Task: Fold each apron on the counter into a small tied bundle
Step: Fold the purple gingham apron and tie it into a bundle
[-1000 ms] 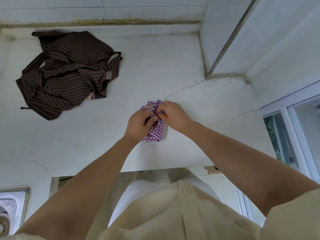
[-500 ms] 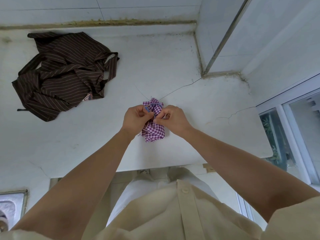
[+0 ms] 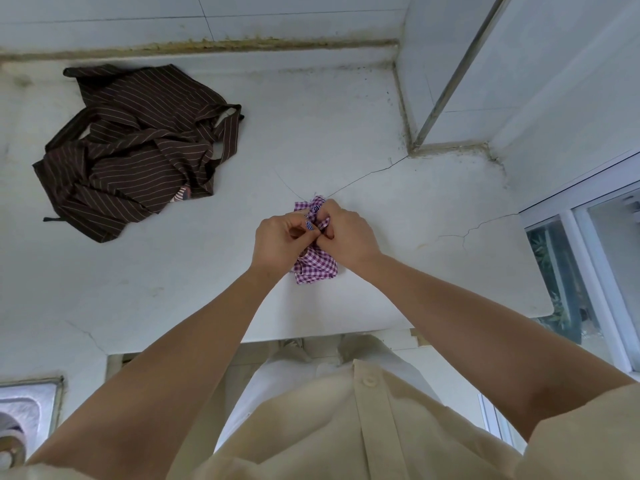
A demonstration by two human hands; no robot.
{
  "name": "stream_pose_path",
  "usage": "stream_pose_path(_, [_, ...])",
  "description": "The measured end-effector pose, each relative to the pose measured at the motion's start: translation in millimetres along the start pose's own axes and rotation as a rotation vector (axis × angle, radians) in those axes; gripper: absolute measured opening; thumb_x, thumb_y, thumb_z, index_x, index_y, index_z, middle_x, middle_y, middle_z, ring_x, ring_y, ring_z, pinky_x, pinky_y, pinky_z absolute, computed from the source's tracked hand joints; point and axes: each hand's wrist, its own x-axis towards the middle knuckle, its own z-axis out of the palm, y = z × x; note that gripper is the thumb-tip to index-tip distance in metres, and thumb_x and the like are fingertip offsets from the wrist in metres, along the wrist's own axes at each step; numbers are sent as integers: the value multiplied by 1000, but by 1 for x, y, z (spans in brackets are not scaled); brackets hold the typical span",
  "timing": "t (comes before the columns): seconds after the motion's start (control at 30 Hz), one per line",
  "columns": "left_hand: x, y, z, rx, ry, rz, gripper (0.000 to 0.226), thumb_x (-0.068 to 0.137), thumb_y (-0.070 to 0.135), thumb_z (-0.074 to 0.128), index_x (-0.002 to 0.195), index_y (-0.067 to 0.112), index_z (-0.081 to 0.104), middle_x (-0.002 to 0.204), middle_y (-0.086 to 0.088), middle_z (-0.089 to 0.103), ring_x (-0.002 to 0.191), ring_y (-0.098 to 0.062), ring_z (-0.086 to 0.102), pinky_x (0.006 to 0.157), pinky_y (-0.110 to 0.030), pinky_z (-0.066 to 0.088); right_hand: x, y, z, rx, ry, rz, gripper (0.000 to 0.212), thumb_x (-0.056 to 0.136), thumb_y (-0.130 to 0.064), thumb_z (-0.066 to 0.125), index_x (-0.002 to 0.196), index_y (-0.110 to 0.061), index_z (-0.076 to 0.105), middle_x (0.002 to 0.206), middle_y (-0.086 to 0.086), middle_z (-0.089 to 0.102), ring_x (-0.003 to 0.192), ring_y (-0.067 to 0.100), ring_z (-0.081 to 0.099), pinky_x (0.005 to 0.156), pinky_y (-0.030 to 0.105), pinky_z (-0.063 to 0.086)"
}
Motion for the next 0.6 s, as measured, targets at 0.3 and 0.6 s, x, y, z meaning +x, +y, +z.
stream_pose_path(0.3, [3, 1, -3, 44, 52, 13, 2, 80, 10, 77, 80, 11, 75, 84, -2, 71, 74, -19, 69, 74, -45, 56, 1, 6, -1, 32, 54, -123, 6, 82, -8, 65, 85, -13, 66, 80, -8, 51, 69, 13, 50, 61, 30, 44])
stream_pose_path(0.6, [4, 4, -2, 106, 39, 43, 7, 81, 8, 76, 80, 14, 75, 81, 4, 71, 72, -10, 68, 71, -29, 57, 5, 3, 1, -17, 39, -120, 11, 85, -3, 60, 93, -4, 68, 94, 11, 61, 79, 25, 58, 71, 37, 48])
